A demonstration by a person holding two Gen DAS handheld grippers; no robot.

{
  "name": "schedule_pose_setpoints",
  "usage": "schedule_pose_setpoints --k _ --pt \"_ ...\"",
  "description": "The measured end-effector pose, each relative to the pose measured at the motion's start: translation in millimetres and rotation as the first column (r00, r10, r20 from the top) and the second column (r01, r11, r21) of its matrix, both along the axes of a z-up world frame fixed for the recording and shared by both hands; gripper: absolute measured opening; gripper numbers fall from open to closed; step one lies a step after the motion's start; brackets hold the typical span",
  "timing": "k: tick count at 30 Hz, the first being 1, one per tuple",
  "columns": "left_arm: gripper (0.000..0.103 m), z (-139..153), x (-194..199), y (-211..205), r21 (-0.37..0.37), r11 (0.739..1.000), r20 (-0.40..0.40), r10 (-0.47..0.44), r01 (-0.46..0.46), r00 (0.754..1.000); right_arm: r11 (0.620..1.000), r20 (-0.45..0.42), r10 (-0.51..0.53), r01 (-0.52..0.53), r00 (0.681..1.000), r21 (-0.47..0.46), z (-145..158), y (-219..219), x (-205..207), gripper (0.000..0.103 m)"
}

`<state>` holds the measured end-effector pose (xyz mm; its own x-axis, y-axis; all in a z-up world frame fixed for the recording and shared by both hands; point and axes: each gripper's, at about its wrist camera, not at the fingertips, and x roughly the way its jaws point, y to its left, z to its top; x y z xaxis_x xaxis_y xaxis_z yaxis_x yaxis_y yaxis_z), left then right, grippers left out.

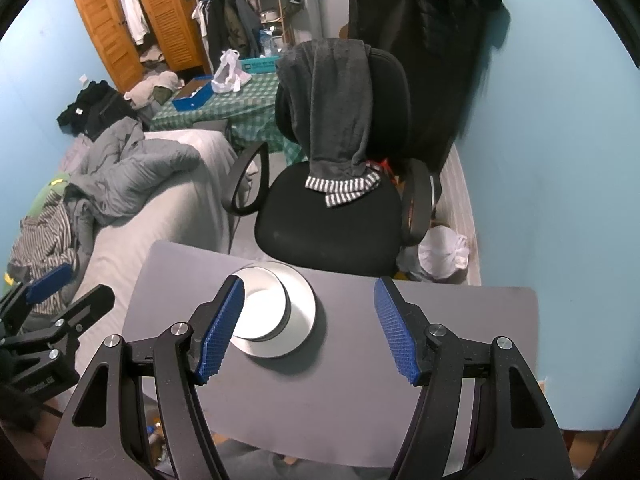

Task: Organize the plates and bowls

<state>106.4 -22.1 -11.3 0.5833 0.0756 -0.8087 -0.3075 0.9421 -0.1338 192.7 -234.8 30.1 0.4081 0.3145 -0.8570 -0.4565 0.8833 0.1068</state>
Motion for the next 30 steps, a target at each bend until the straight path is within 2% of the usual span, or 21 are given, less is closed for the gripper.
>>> schedule_pose_setpoints --k 30 --pt "0.086 -3.7 5.2 -7.2 0.006 1.0 -0.037 0.003 -0.003 0.999 1.0 -0.019 0.011 -0.01 1.0 0.016 -6.2 3.4 -6.4 0.066"
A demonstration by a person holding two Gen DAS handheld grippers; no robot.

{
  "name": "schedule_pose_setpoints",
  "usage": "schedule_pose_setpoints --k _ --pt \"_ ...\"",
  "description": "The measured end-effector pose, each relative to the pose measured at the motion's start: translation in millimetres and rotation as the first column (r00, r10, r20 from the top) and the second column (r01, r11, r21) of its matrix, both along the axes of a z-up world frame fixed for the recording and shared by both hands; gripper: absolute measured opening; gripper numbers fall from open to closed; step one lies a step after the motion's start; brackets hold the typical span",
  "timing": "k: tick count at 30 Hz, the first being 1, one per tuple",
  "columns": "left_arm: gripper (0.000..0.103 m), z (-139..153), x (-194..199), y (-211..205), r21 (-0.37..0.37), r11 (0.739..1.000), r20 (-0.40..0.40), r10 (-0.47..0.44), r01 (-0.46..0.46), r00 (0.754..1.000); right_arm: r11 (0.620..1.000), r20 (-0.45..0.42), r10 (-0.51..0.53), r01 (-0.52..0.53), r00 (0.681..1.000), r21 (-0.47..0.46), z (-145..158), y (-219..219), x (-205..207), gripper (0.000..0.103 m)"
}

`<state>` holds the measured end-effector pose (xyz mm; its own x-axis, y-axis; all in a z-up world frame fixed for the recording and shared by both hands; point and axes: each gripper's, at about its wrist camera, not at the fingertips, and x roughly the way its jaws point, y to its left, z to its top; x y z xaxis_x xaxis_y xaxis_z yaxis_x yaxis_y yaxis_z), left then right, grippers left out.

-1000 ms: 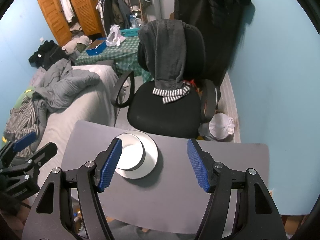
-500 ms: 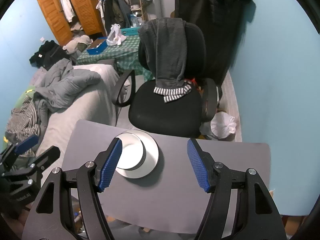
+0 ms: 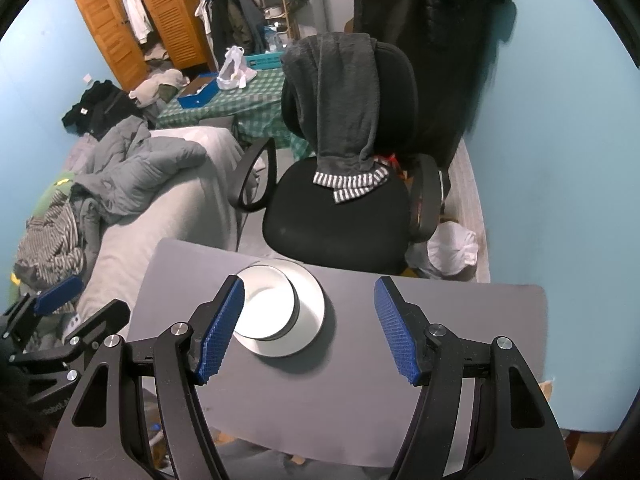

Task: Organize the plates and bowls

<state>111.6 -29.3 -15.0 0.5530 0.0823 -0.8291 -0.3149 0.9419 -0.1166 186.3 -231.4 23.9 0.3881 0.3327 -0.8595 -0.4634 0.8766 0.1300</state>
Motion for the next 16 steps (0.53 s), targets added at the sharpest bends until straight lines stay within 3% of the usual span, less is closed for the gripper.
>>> schedule_pose_setpoints --k 16 --pt "0.086 3.8 -2.4 1.1 0.002 1.0 0.012 0.014 -0.014 1.0 1.0 -0.008 0.001 -0.001 1.0 -0.007 -1.9 5.8 -7.3 0.066"
